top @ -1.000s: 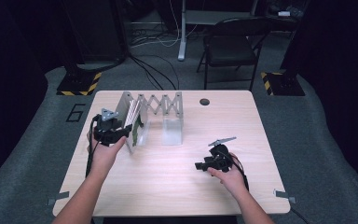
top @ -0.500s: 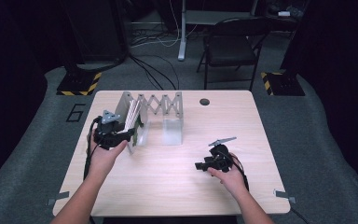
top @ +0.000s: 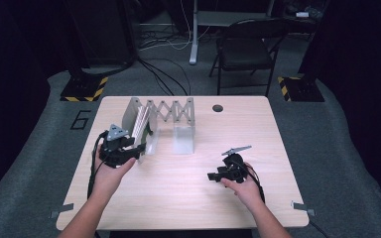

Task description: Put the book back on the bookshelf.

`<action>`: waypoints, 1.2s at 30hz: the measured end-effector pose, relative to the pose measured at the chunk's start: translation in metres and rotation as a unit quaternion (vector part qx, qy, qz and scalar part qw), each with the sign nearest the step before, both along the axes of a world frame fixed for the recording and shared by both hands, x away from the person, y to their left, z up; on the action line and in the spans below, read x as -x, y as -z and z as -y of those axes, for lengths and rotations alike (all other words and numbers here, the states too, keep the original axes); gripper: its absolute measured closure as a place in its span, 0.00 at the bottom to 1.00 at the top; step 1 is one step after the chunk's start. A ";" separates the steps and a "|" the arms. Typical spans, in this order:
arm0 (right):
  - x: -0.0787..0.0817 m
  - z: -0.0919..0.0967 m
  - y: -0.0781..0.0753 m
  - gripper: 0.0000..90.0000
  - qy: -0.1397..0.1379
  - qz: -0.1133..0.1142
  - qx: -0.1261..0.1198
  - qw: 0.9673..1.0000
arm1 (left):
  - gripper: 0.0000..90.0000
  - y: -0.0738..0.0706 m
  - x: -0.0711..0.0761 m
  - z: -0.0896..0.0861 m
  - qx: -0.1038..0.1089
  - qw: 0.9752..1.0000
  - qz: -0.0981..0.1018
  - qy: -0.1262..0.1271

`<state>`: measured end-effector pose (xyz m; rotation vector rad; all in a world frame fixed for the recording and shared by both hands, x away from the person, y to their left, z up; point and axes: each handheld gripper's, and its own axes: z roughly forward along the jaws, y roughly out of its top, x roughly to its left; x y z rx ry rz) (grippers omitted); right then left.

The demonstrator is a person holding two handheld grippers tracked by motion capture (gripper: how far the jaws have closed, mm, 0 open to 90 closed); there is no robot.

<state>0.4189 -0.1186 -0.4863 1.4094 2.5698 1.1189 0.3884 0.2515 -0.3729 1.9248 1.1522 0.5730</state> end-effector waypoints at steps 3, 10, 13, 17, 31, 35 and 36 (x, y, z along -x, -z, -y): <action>0.000 0.000 0.000 0.46 -0.002 0.003 0.001 1.000 | 0.57 0.003 0.005 0.004 0.001 1.000 0.001 0.010; 0.000 0.001 -0.001 0.46 0.000 0.002 -0.001 1.000 | 0.57 0.019 0.019 0.011 -0.006 1.000 -0.004 0.023; 0.000 0.001 0.000 0.46 -0.001 0.002 0.000 1.000 | 0.57 0.027 0.022 0.012 -0.013 0.999 -0.009 0.028; 0.000 0.001 0.000 0.46 0.000 0.000 0.000 1.000 | 0.57 0.033 0.024 0.012 -0.013 1.000 -0.012 0.025; 0.000 0.002 -0.001 0.46 0.006 0.004 -0.004 1.000 | 0.57 0.052 0.035 0.012 -0.002 0.999 -0.011 0.032; 0.000 0.002 -0.001 0.46 0.001 0.006 0.000 1.000 | 0.56 0.057 0.035 0.013 -0.003 0.999 -0.007 0.035; 0.000 0.002 -0.001 0.46 0.001 0.006 0.000 1.000 | 0.56 0.058 0.035 0.012 -0.002 0.999 -0.007 0.037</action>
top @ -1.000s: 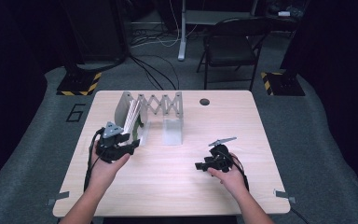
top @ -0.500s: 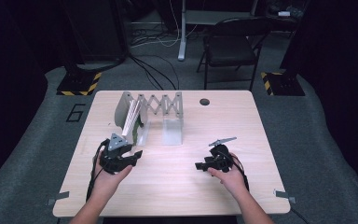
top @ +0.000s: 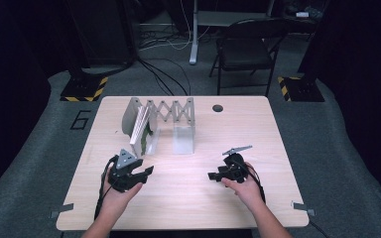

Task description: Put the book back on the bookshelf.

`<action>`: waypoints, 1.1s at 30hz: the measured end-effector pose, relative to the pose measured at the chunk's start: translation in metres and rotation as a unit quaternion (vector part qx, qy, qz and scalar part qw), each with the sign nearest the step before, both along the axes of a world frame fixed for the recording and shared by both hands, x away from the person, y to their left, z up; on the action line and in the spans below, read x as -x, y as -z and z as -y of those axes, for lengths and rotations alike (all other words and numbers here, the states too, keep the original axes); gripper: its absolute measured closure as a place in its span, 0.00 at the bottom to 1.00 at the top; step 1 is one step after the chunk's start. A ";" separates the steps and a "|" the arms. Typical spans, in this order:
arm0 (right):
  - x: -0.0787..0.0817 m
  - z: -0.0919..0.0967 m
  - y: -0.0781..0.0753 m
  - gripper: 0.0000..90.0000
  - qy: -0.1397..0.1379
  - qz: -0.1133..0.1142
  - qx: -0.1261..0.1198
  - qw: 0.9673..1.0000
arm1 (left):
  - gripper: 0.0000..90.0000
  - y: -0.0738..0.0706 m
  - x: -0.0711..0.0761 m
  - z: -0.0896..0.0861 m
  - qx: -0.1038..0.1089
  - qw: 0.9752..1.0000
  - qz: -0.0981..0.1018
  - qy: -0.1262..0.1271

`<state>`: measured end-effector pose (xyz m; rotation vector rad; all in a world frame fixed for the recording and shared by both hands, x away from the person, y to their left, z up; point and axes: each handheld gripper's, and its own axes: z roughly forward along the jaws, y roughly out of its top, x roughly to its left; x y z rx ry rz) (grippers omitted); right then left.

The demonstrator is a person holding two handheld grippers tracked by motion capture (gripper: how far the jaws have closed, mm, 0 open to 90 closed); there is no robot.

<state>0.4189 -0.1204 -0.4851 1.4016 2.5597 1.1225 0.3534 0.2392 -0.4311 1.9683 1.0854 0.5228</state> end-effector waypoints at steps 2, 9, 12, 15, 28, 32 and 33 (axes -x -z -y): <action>0.000 0.000 0.000 0.46 0.000 0.000 0.000 1.000 | 0.56 0.002 0.000 0.000 -0.001 1.000 0.004 0.000; 0.000 -0.001 0.000 0.46 -0.001 -0.002 0.002 1.000 | 0.55 0.011 -0.002 -0.001 -0.001 1.000 0.007 0.006; 0.000 -0.001 0.000 0.46 0.000 -0.003 0.002 1.000 | 0.54 0.015 -0.002 -0.001 -0.005 1.000 0.004 0.012; 0.001 -0.002 0.001 0.46 0.002 -0.003 0.001 1.000 | 0.54 0.020 -0.004 -0.002 -0.017 1.000 0.002 0.020; -0.001 0.000 0.001 0.46 -0.001 0.000 0.003 1.000 | 0.53 0.038 -0.005 -0.013 -0.010 1.000 -0.019 0.022; -0.001 -0.001 0.001 0.46 -0.002 0.000 0.004 1.000 | 0.52 0.042 -0.007 -0.012 -0.019 0.999 -0.025 0.022; -0.001 -0.001 0.001 0.46 -0.003 0.000 0.005 1.000 | 0.52 0.044 -0.007 -0.012 -0.019 0.999 -0.024 0.021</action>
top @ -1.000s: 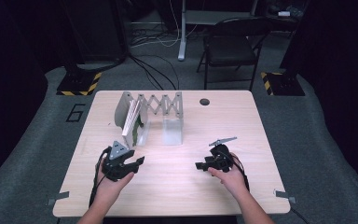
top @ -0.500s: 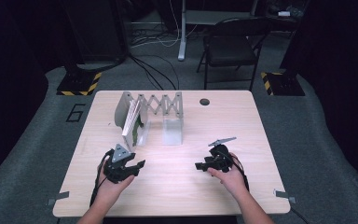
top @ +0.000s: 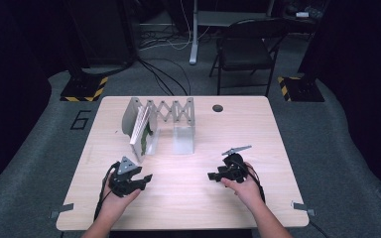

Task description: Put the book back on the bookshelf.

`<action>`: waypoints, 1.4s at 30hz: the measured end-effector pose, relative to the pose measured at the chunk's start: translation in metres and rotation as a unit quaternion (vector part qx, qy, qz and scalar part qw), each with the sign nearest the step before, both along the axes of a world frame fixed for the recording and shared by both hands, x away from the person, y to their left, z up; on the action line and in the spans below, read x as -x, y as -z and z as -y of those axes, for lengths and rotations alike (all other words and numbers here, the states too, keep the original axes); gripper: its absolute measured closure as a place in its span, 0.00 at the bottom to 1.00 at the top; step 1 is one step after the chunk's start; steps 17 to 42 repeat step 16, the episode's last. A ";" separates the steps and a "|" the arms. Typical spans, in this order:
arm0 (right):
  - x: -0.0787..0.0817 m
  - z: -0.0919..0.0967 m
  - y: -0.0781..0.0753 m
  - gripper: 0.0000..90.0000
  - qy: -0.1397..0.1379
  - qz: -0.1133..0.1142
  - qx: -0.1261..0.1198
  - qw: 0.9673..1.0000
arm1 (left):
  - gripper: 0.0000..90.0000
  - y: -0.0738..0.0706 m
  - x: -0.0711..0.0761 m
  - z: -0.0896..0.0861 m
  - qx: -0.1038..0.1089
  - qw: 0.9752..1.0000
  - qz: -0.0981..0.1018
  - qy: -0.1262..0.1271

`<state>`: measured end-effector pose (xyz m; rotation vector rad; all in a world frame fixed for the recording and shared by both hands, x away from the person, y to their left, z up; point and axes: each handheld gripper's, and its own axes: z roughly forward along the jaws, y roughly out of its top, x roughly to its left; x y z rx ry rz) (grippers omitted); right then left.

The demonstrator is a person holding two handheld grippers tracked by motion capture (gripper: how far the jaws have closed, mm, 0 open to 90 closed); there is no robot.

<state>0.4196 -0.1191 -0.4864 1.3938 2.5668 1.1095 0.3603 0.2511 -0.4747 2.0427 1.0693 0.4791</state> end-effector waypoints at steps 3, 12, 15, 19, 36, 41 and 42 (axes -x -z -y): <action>0.000 0.000 0.000 0.46 -0.001 -0.001 -0.001 1.000 | 0.52 0.003 -0.001 0.000 -0.006 1.000 -0.007 0.002; 0.000 -0.002 0.001 0.46 0.002 -0.003 0.000 1.000 | 0.49 0.013 -0.005 0.008 -0.020 1.000 -0.022 0.008; 0.000 -0.001 0.001 0.46 0.000 -0.004 0.002 1.000 | 0.48 0.015 -0.006 0.009 -0.027 0.999 -0.020 0.010; 0.000 -0.001 0.001 0.46 0.001 -0.003 0.001 1.000 | 0.48 0.015 -0.006 0.010 -0.030 0.999 -0.020 0.010; 0.000 -0.001 0.001 0.46 0.001 -0.003 0.001 1.000 | 0.48 0.015 -0.006 0.010 -0.030 0.999 -0.020 0.010; 0.000 -0.001 0.001 0.46 0.001 -0.003 0.001 1.000 | 0.48 0.015 -0.006 0.010 -0.030 0.999 -0.020 0.010; 0.000 -0.001 0.001 0.46 0.001 -0.003 0.001 1.000 | 0.48 0.015 -0.006 0.010 -0.030 0.999 -0.020 0.010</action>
